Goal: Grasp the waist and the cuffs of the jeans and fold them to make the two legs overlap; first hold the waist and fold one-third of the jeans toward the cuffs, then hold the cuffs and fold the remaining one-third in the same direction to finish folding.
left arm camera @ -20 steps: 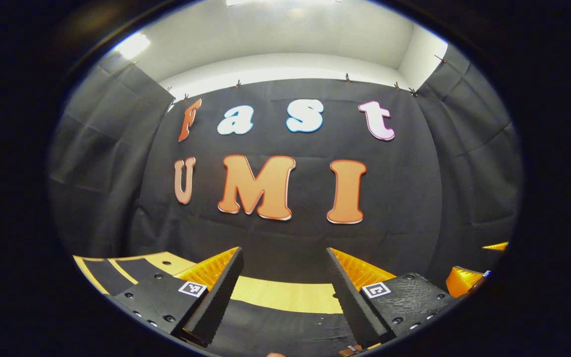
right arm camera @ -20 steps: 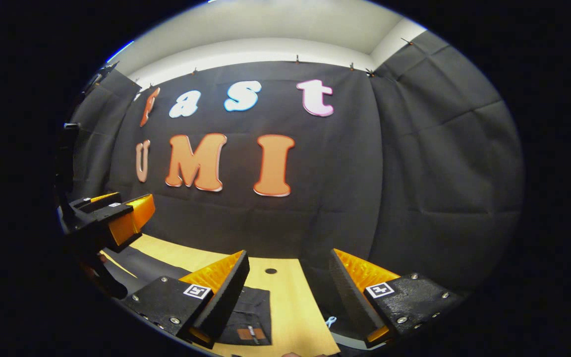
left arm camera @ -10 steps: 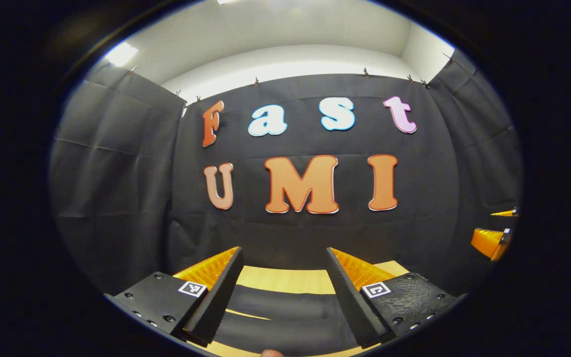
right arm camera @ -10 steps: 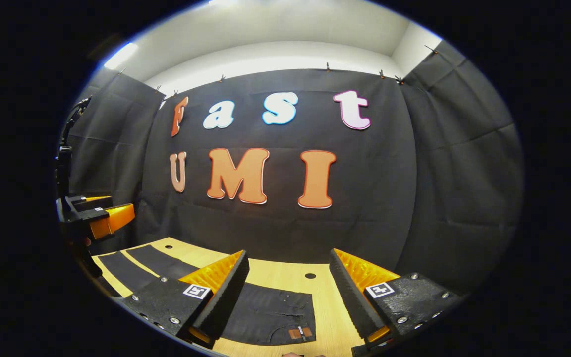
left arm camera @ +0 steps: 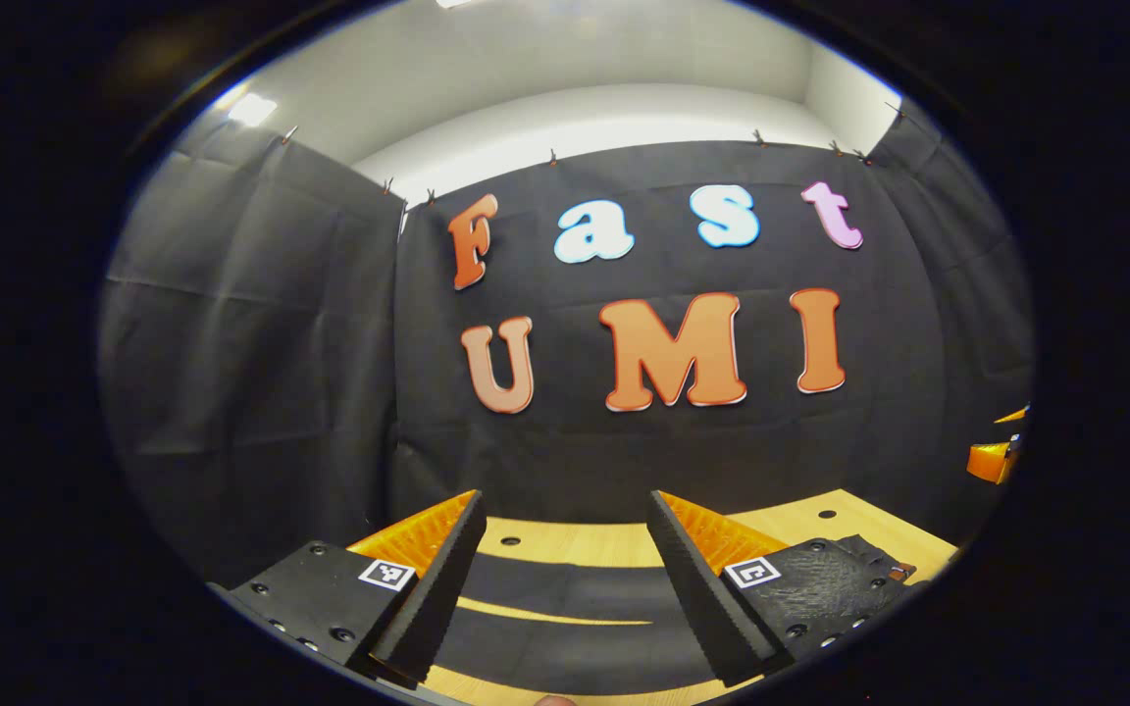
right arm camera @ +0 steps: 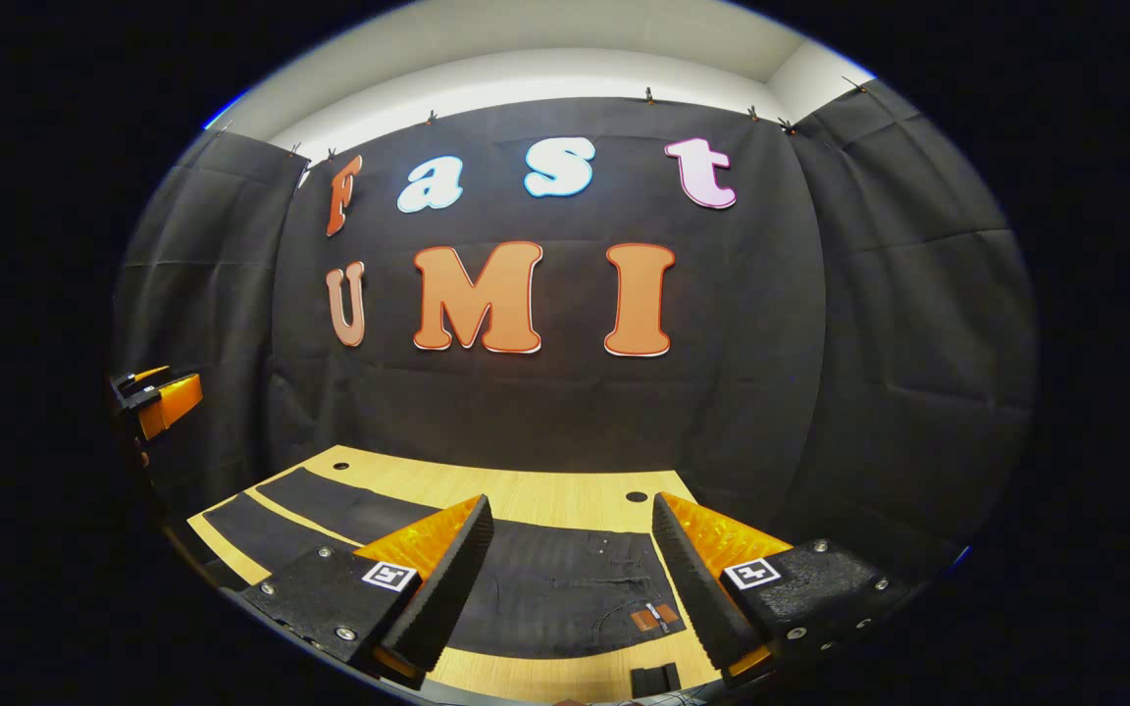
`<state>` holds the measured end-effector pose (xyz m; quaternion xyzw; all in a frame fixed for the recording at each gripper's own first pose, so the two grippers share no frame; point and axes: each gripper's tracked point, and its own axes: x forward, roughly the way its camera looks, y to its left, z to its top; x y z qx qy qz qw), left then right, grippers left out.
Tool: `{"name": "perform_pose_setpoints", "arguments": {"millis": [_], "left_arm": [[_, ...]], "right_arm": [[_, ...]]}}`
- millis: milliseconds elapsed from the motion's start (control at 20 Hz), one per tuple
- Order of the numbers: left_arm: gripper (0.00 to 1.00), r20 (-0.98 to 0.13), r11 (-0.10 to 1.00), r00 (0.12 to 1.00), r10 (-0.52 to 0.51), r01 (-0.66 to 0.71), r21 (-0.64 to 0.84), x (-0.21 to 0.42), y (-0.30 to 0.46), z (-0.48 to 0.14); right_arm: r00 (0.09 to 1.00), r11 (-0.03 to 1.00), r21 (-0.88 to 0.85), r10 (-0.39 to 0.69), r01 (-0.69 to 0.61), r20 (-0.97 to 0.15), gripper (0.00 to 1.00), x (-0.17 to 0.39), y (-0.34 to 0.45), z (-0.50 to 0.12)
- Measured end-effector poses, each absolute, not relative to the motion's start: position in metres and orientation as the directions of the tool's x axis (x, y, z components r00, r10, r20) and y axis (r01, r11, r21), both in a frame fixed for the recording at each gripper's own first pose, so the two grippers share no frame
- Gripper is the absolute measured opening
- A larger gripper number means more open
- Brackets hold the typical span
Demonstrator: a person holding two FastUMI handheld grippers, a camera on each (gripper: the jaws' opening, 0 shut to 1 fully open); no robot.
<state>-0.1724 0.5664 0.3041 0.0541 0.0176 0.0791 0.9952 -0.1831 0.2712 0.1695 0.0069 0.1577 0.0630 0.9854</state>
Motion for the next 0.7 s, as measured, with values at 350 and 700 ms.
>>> {"name": "perform_pose_setpoints", "arguments": {"millis": [350, 700], "left_arm": [[1.00, -0.244, 0.953, 0.921, 0.303, -0.296, 0.066, -0.151, 0.672, 0.246], [0.98, -0.397, 0.906, 0.834, 0.382, -0.423, -0.018, -0.133, 0.733, 0.197]], "right_arm": [[0.877, 0.997, 0.070, 0.052, -0.021, -0.477, 0.98, -0.189, 0.263, 0.130], [0.761, 0.992, 0.095, -0.001, 0.082, -0.649, 0.98, -0.179, 0.238, 0.059]]}}
